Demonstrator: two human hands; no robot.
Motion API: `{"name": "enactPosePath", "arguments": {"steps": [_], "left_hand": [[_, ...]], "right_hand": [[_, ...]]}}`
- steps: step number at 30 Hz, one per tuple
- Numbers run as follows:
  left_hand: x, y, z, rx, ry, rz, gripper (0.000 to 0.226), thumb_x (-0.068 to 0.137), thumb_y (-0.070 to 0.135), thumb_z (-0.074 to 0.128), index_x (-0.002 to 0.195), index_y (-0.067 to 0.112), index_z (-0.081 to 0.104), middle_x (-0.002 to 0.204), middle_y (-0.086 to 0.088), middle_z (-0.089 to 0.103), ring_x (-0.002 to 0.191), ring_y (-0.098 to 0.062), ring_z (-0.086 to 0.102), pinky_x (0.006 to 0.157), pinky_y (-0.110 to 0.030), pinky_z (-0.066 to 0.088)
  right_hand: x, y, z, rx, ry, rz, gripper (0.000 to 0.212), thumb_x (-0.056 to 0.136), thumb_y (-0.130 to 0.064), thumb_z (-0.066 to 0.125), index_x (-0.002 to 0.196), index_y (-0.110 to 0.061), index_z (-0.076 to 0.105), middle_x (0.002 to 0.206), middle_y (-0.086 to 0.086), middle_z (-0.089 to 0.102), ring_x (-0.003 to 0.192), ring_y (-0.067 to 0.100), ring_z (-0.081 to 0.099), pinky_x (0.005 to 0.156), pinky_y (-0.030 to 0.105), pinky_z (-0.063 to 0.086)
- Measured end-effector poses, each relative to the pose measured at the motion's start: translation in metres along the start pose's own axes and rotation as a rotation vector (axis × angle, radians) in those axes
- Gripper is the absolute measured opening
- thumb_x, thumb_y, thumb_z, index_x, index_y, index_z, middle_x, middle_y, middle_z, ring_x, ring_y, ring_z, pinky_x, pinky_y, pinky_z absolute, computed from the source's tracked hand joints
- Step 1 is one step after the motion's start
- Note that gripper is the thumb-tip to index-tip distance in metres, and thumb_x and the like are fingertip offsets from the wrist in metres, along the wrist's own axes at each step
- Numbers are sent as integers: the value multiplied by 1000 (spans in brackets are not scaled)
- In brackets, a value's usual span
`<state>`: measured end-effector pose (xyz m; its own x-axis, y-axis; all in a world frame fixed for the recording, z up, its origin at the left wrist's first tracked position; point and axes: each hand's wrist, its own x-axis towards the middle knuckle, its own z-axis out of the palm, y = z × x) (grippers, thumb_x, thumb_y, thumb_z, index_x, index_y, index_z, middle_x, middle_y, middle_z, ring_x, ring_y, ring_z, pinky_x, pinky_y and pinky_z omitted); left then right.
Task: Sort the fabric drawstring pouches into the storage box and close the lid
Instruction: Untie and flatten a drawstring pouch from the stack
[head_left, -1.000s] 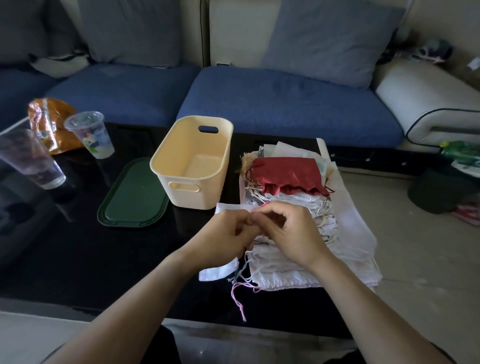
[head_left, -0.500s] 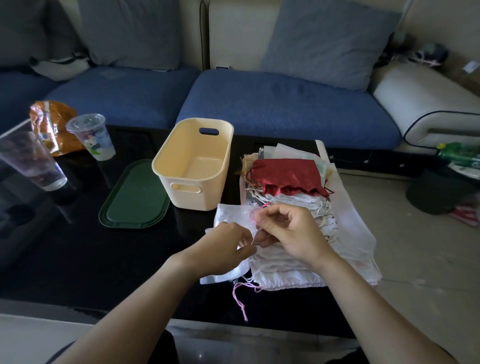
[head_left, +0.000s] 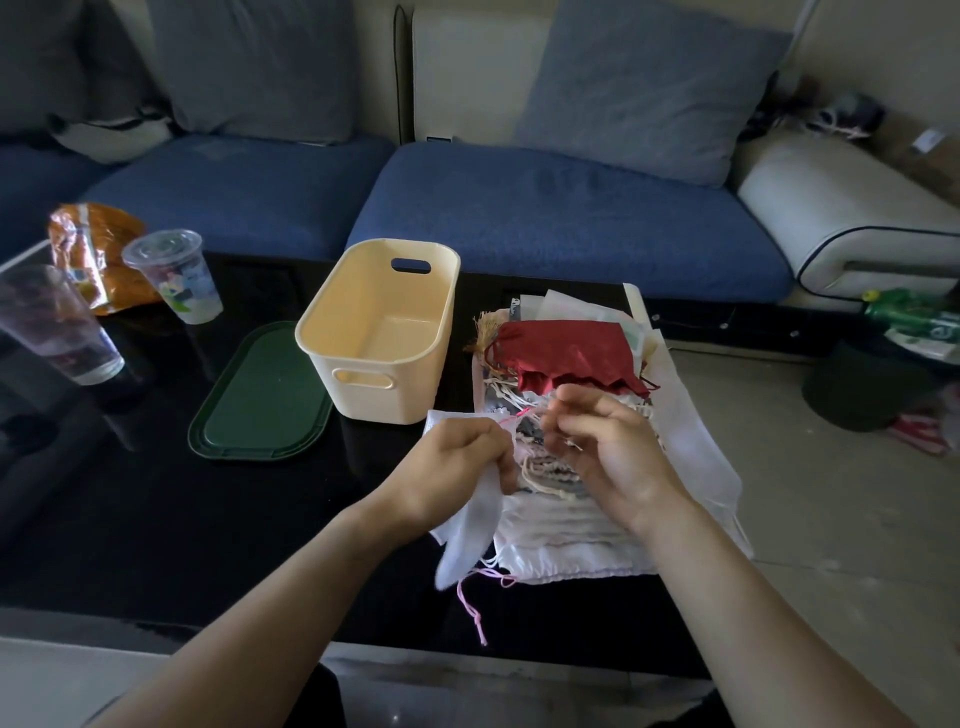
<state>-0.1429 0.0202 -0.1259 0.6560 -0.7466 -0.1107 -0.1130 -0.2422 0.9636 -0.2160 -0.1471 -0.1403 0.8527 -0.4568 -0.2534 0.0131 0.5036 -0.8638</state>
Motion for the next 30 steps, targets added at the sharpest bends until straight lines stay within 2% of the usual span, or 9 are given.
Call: {"name": "enactPosePath", "arguments": {"steps": [2,6,8,13,16,21,24,27,30], "left_hand": [[0,2,2,-117,-2,12,34,102,5,43,73,-1,59,65,-13,59,67,-22,56,75,-32,51],[1,1,4,-170,-39,-29,32,103,12,46,75,5,61,55,-3,50,62,-22,48,71,-31,44],[1,1,3,-132,-58,-30,33,104,17,48,76,8,63,54,-1,51,61,-20,49,69,-26,45],[1,3,-4,75,-102,-89,36,103,25,50,74,12,67,57,-4,59,58,-11,55,68,-16,48],[2,2,-14,185,-199,-138,34,104,27,49,78,14,68,64,-4,64,64,-8,58,81,-22,50],[-3,10,-23,239,-337,-130,32,104,15,45,86,7,71,93,-4,76,91,-8,69,93,-22,48],[-3,12,-27,256,-365,-111,30,102,12,47,90,8,74,104,4,76,106,-6,67,103,-24,44],[-5,14,-26,313,-312,-65,27,101,20,53,85,18,74,102,15,73,105,2,63,97,-16,41],[-3,10,-24,465,-215,45,24,100,34,54,88,32,75,94,12,67,91,-1,57,82,-16,43]], "right_hand": [[-1,1,0,-340,0,-68,23,92,9,55,96,-8,71,88,8,71,77,19,68,65,26,56],[-10,7,2,-776,-155,-322,21,100,-38,57,114,-31,69,121,-16,63,111,-2,60,92,18,48],[-14,8,5,-804,-277,-344,27,99,-46,52,113,-31,69,113,-21,65,107,-6,60,87,13,48],[-13,9,8,-844,-353,-358,23,101,-27,57,82,-19,68,64,-11,64,54,2,59,56,15,43],[-11,2,3,-967,-349,-326,20,98,-26,63,80,-21,69,57,-26,59,54,-7,54,57,9,39],[-9,-10,-8,-1037,-393,-241,40,87,-59,59,74,-23,71,68,10,64,61,12,53,62,26,42],[-14,-21,-9,-994,-416,-189,36,87,-52,58,70,-22,68,56,-9,60,52,-1,51,55,15,39],[-13,-26,-17,-903,-393,-147,37,90,-51,54,62,-28,63,49,-4,43,46,11,40,50,24,34],[-14,-24,-20,-706,-361,-97,38,92,-44,56,61,-23,61,55,1,43,53,20,46,56,32,46]]}}
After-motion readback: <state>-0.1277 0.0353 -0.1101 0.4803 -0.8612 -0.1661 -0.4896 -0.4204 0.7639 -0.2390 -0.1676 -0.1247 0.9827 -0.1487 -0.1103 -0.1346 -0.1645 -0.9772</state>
